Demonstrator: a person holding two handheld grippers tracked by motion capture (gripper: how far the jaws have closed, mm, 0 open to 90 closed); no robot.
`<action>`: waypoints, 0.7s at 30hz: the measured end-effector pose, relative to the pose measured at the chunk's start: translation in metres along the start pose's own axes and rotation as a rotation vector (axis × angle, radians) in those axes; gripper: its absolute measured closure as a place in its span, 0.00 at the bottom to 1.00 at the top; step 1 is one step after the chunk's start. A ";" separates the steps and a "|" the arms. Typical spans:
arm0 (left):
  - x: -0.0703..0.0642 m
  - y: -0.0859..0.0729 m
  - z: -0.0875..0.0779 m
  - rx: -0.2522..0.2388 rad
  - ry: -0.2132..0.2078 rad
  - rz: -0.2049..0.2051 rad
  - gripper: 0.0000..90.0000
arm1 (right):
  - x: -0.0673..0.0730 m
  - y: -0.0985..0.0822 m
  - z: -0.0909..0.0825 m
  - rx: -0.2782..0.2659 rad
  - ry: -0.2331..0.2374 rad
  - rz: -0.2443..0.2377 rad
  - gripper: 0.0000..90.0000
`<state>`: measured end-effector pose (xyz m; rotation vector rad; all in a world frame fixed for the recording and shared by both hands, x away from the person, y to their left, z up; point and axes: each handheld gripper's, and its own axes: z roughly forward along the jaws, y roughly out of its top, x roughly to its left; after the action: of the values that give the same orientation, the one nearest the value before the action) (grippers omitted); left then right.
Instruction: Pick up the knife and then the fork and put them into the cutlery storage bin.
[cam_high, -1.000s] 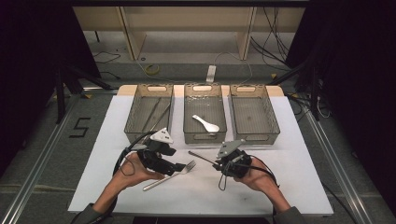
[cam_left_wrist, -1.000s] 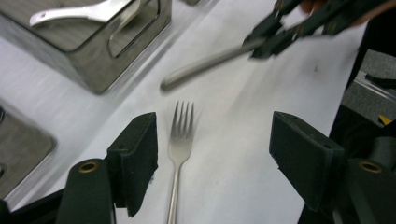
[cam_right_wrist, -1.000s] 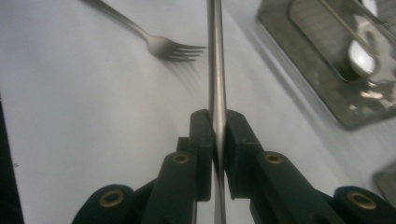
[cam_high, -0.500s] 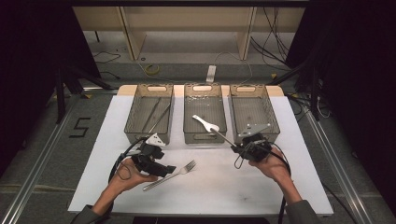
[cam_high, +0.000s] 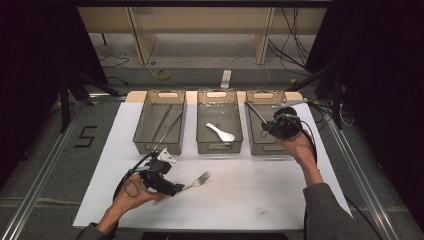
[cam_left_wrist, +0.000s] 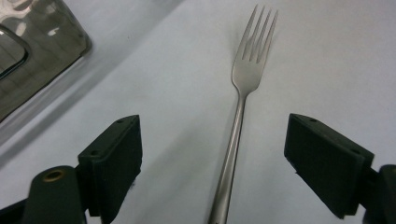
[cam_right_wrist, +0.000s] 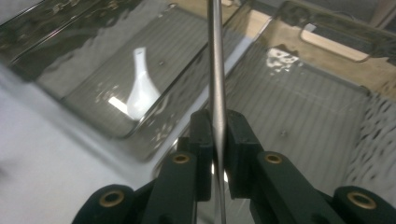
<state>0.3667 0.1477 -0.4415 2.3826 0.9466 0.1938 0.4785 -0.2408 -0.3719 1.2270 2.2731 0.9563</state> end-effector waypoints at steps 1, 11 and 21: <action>0.000 -0.001 0.000 -0.002 0.001 -0.002 0.20 | -0.003 0.004 0.003 0.005 -0.009 0.012 0.93; -0.002 -0.002 -0.003 -0.018 0.014 0.007 0.19 | -0.027 0.030 0.031 0.033 -0.081 0.106 0.93; -0.004 -0.002 -0.002 -0.021 0.010 0.010 0.20 | -0.031 0.045 0.052 0.056 -0.105 0.141 0.93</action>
<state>0.3618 0.1474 -0.4405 2.3695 0.9328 0.2195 0.5534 -0.2297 -0.3748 1.4422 2.1688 0.8598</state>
